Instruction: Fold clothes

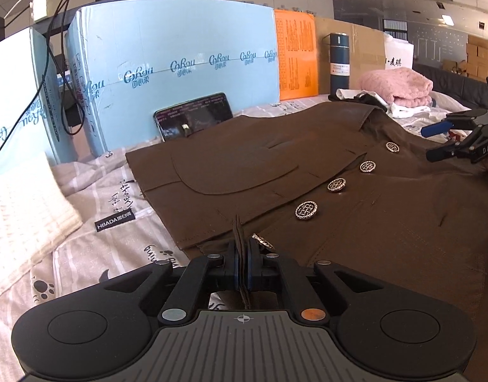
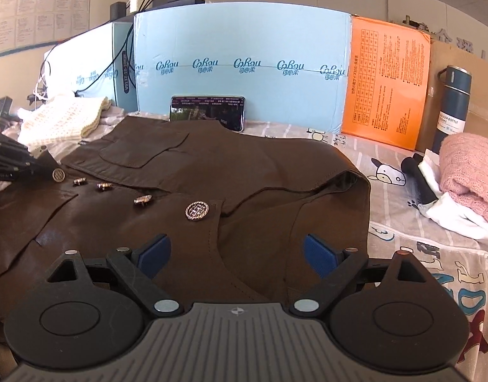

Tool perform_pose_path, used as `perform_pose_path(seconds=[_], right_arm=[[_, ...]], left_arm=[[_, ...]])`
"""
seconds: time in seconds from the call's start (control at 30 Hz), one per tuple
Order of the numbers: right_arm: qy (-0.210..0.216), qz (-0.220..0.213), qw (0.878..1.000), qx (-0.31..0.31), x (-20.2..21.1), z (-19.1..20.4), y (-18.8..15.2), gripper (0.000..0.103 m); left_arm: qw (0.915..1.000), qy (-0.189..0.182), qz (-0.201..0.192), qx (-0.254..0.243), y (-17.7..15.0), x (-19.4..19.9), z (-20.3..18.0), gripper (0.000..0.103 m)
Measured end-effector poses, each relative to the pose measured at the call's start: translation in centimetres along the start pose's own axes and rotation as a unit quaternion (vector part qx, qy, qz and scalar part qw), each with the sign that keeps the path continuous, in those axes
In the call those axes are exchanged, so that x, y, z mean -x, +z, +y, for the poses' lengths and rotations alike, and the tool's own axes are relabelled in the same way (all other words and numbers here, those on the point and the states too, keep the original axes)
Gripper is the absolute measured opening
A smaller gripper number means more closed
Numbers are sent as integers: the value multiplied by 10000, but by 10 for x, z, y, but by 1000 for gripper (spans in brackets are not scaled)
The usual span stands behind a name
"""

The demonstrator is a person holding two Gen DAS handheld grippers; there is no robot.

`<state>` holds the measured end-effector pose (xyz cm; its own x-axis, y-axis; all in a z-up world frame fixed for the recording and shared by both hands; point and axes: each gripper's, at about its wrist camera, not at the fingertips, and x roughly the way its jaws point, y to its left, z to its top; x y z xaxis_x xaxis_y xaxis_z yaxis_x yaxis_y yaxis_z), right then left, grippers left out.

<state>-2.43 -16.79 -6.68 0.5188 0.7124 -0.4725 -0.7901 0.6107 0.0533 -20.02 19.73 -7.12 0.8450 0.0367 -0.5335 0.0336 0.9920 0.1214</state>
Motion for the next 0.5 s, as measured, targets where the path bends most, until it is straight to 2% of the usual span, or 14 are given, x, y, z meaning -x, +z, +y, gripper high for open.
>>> perform_pose_path(seconds=[0.03, 0.1, 0.13, 0.17, 0.27, 0.3, 0.43, 0.5], right_arm=[[40, -70, 9998, -192, 2, -6, 5, 91], [68, -123, 9978, -646, 1, -19, 21, 91], [109, -64, 9959, -894, -4, -25, 29, 91], [149, -4, 9934, -1141, -8, -31, 37, 91], [331, 313, 9840, -1720, -29, -41, 53, 91], [398, 444, 9804, -1878, -38, -42, 58, 90], [690, 1056, 9672, -2204, -75, -40, 62, 90], [774, 1304, 9619, -2274, -91, -38, 61, 88]], left_arm=[[10000, 53, -38, 38, 2, 0, 2, 20], [9985, 337, -147, 403, 8, -2, 9, 40], [9957, 459, -110, 798, 11, -5, 16, 58], [9909, 577, -62, 1214, 13, -9, 23, 70], [9783, 611, 135, 1974, 18, -23, 38, 68], [9757, 636, 173, 2089, 19, -27, 41, 68], [9703, 686, 259, 2306, 15, -40, 44, 65], [9706, 743, 254, 2274, 14, -42, 41, 65]])
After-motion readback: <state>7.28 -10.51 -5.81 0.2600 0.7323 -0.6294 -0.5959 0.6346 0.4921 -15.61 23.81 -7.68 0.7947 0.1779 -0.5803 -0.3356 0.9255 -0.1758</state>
